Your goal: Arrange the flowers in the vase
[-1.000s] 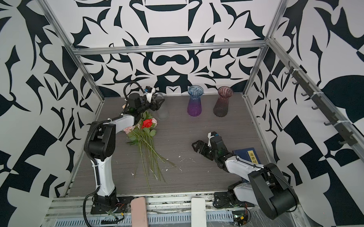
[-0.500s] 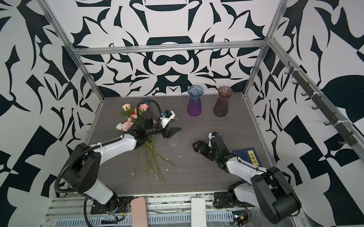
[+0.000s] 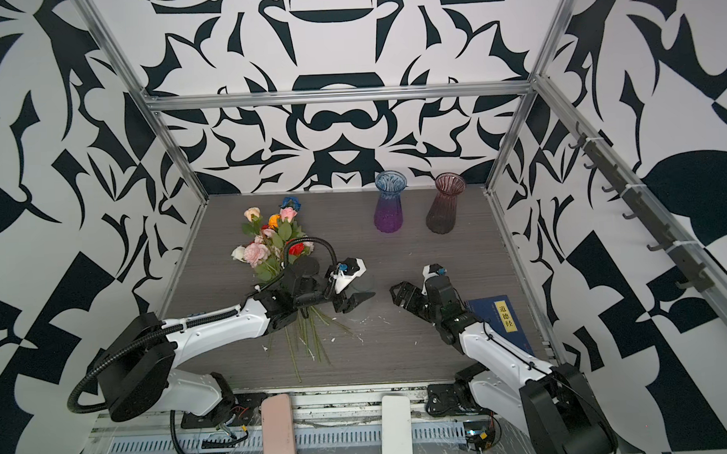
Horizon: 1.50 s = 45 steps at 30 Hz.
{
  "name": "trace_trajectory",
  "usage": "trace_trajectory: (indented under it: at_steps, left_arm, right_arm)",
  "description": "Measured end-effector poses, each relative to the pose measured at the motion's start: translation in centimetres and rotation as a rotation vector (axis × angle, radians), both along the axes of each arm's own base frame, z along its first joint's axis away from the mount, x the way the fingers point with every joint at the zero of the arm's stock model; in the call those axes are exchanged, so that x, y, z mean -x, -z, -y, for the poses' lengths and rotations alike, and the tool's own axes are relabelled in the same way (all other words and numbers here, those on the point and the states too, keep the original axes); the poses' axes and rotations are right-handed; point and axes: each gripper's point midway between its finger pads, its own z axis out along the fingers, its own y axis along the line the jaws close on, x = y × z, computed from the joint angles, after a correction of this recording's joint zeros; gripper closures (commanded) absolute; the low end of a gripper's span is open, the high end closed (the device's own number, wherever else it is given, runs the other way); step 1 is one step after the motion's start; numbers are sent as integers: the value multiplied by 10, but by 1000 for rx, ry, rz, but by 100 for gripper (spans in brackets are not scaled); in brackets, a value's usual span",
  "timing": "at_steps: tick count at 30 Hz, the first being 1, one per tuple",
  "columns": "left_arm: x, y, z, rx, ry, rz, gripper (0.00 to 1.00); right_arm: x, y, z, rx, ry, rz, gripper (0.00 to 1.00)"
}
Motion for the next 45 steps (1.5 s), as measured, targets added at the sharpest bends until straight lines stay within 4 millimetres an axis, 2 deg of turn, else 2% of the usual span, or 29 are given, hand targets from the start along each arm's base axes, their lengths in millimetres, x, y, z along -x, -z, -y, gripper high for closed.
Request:
trace_trajectory:
  at_steps: [6,11,13,14,15,16,22,24,27,31,33,34,36,38,42,43,45]
  left_arm:
    - [-18,0,6,19,-38,26,27]
    - [-44,0,6,63,-91,15,24]
    - [-51,1,4,70,-108,6,20]
    - [-53,1,4,72,-114,4,16]
    - [-54,-1,4,76,-117,6,4]
    - [-55,-2,4,81,-119,2,1]
    - [-52,-7,-2,66,-141,-15,1]
    - [-48,-18,-9,65,-153,-17,1]
    - [-38,-50,-27,87,-183,-4,1]
    - [-16,-110,-65,179,-246,26,1]
    - [-7,-124,-89,223,-314,14,1]
    - [-5,-124,-102,237,-358,-9,1]
    - [-6,-107,-127,235,-452,-90,1]
    - [-15,-76,-154,213,-565,-207,1]
    - [-33,9,-214,133,-835,-503,1]
    - [-32,26,-223,111,-884,-564,1]
    - [-28,49,-229,73,-931,-659,3]
  right_arm:
    - [3,6,2,8,3,-16,3]
    - [3,6,2,10,4,-18,3]
    - [3,7,2,12,5,-20,3]
    - [3,7,3,12,6,-21,3]
    - [3,6,3,12,6,-20,3]
    - [3,6,3,12,6,-20,3]
    - [3,1,4,10,11,-1,3]
    - [3,-2,4,7,12,8,3]
    - [3,-2,4,6,12,9,3]
    - [4,-1,4,9,12,1,3]
    - [6,1,5,13,12,-9,3]
    - [7,2,5,17,12,-17,4]
    - [9,4,6,22,12,-32,4]
    - [10,4,7,22,13,-39,4]
    - [11,-4,6,2,20,-33,4]
    - [11,-7,5,-7,22,-25,4]
    - [11,-9,5,-16,26,-21,4]
